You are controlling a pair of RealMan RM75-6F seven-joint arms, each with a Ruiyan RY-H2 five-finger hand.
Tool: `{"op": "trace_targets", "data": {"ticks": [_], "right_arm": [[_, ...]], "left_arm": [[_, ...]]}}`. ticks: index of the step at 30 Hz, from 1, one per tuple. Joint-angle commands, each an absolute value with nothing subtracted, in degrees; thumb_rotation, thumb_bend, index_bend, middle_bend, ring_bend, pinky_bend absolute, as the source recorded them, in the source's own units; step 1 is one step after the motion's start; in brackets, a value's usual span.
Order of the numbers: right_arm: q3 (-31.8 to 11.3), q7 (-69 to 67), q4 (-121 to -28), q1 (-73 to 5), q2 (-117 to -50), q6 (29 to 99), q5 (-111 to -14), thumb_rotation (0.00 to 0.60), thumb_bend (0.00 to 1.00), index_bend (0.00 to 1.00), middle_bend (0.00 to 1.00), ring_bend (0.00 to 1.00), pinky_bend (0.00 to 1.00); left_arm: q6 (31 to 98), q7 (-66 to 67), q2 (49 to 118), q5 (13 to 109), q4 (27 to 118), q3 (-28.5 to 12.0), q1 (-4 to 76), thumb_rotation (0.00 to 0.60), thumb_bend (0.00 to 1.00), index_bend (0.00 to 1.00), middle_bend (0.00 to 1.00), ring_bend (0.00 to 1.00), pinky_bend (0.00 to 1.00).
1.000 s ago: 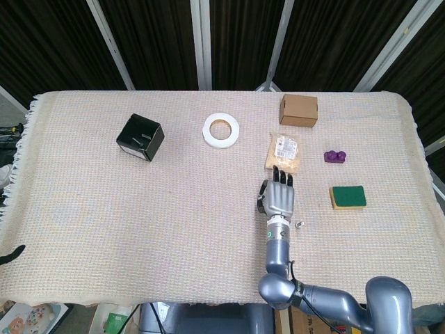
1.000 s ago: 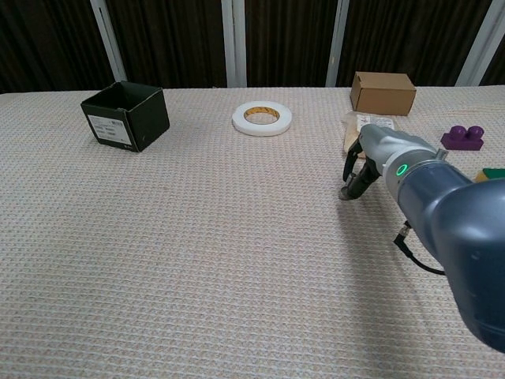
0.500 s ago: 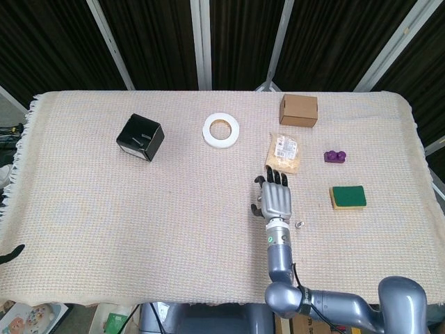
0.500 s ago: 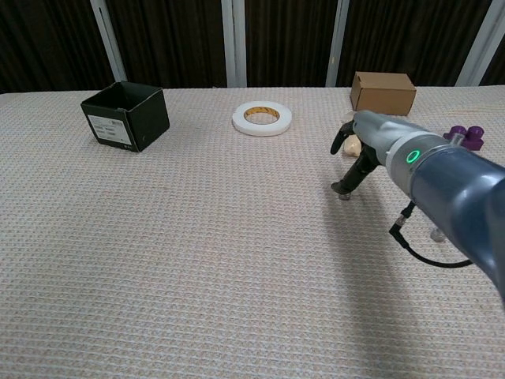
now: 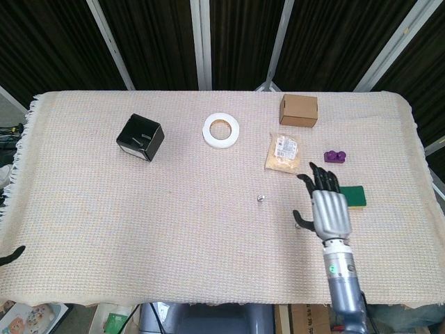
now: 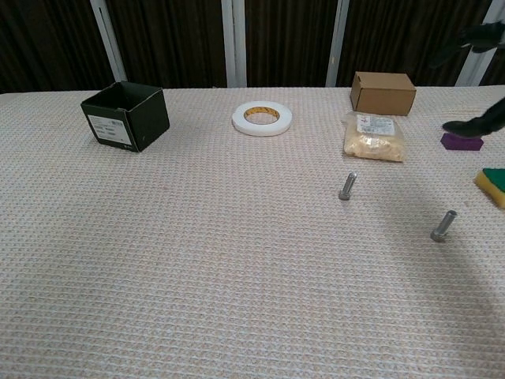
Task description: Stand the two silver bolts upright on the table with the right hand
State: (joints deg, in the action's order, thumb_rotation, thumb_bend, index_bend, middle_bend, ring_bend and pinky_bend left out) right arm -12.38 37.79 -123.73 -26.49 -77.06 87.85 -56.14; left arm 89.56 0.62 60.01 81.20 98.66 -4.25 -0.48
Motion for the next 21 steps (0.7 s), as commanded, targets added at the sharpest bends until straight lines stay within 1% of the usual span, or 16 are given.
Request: {"op": "trace_targets", "data": {"ticks": [1, 3, 7, 12, 16, 21], "right_arm": [[-1.46, 27.00, -120.71, -16.72, -67.65, 91.24, -71.19, 0.600, 0.28, 0.18, 0.00, 0.00, 0.00], [2.10, 20.58, -117.26, -13.13, -65.72, 93.43, -77.41, 0.600, 0.28, 0.17, 0.00, 0.00, 0.00], [4.83, 15.32, -112.82, -10.49, -64.63, 94.96, -83.44, 0.600, 0.28, 0.16, 0.00, 0.00, 0.00], [7.40, 13.73, -108.41, -8.14, -64.02, 95.89, -88.26, 0.600, 0.28, 0.13, 0.00, 0.00, 0.00], [8.70, 14.21, -105.69, -5.47, -64.81, 96.74, -89.72, 0.600, 0.28, 0.09, 0.00, 0.00, 0.00], [7.38, 15.23, -105.24, -4.66, -64.88, 96.06, -89.42, 0.600, 0.28, 0.06, 0.00, 0.00, 0.00]], "left_arm": [[90.23, 1.13, 60.22, 81.71, 98.91, -4.00, -0.80, 0.600, 0.15, 0.14, 0.12, 0.01, 0.08], [90.84, 1.32, 60.36, 81.99, 98.99, -3.89, -1.11, 0.600, 0.15, 0.14, 0.12, 0.01, 0.08], [91.09, 1.44, 60.48, 81.99, 98.98, -3.90, -1.26, 0.600, 0.15, 0.14, 0.12, 0.01, 0.08], [91.09, 1.65, 60.56, 81.97, 99.00, -3.90, -1.28, 0.600, 0.15, 0.14, 0.12, 0.01, 0.08], [91.63, 1.39, 60.57, 82.76, 98.94, -3.65, -1.54, 0.600, 0.15, 0.14, 0.12, 0.01, 0.08], [91.84, 0.62, 60.51, 83.32, 98.49, -3.50, -1.69, 0.600, 0.15, 0.14, 0.12, 0.01, 0.08]]}}
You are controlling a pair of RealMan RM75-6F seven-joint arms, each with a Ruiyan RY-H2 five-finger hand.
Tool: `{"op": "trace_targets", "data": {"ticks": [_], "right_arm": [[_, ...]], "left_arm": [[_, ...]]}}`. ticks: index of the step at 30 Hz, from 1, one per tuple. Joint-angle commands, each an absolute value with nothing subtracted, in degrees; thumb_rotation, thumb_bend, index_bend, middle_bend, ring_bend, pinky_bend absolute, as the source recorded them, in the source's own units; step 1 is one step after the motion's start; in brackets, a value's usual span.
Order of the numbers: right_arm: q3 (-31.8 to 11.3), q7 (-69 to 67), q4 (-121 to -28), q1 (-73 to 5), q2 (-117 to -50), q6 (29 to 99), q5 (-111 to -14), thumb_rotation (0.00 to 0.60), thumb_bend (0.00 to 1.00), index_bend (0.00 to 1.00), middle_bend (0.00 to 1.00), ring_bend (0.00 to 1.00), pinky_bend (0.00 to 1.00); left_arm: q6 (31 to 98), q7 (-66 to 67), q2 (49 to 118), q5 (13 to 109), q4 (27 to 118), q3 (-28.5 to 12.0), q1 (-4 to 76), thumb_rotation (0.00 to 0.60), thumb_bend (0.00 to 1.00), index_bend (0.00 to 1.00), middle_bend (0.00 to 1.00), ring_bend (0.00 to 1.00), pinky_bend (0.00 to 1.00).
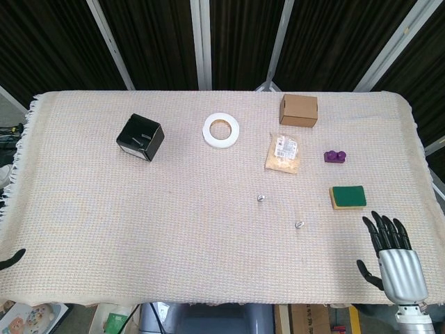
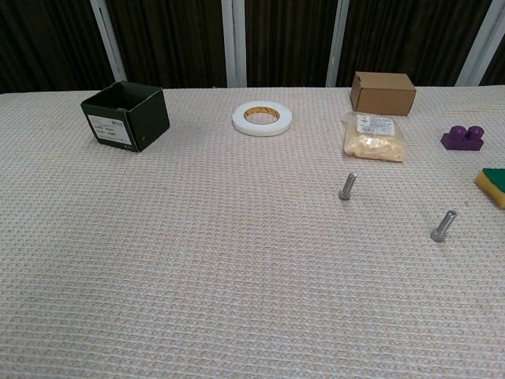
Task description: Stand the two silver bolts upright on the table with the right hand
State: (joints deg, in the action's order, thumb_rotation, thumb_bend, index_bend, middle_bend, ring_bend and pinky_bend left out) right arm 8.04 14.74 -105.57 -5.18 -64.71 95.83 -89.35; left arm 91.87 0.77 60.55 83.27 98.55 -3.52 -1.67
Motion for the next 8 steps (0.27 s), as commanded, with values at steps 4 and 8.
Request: {"op": "trace_targets", "data": {"ticks": [4, 8], "right_arm": [[6.53, 15.05, -104.97, -4.11, -65.03, 96.05, -89.50, 0.600, 0.28, 0.06, 0.00, 0.00, 0.00], [5.84, 14.66, -104.60, -3.76, -65.10, 95.75, -89.41, 0.600, 0.28, 0.06, 0.00, 0.00, 0.00]], "left_arm": [[91.85, 0.27, 60.44, 83.45, 98.39, -3.48, -1.73, 0.600, 0.15, 0.14, 0.12, 0.01, 0.08], [91.94, -0.02, 60.41, 83.52, 98.29, -3.43, -1.84, 0.600, 0.15, 0.14, 0.12, 0.01, 0.08]]}}
